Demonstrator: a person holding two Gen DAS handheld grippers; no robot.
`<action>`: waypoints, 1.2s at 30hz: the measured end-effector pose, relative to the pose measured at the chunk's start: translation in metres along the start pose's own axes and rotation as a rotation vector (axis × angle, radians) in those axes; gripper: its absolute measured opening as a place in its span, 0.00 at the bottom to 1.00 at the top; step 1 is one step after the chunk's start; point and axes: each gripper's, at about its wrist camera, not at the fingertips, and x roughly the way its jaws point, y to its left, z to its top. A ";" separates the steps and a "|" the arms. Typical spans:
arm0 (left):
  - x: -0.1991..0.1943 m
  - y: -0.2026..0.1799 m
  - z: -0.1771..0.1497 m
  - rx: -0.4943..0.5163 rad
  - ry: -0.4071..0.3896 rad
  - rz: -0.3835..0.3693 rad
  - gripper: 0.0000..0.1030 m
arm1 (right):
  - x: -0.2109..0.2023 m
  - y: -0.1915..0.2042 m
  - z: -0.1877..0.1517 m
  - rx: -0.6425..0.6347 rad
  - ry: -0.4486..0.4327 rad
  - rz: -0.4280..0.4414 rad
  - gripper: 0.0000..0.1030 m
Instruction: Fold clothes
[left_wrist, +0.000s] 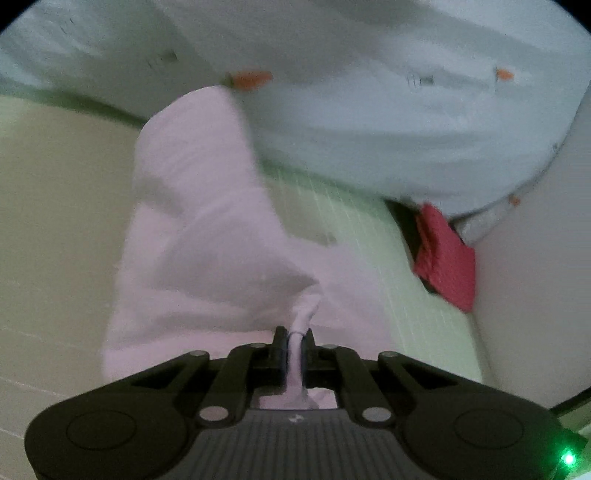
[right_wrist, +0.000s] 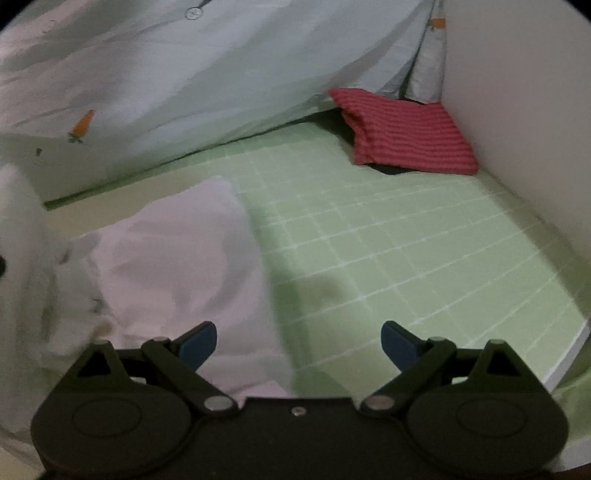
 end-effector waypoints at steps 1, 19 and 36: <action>0.012 -0.003 -0.007 -0.019 0.021 0.002 0.08 | 0.001 -0.008 0.000 -0.002 0.002 -0.007 0.94; -0.001 0.011 -0.051 -0.265 -0.052 -0.024 0.79 | 0.019 -0.053 0.010 -0.009 0.029 0.032 0.94; -0.060 0.074 -0.040 -0.115 -0.044 0.350 0.83 | 0.020 0.086 0.043 -0.151 -0.028 0.225 0.94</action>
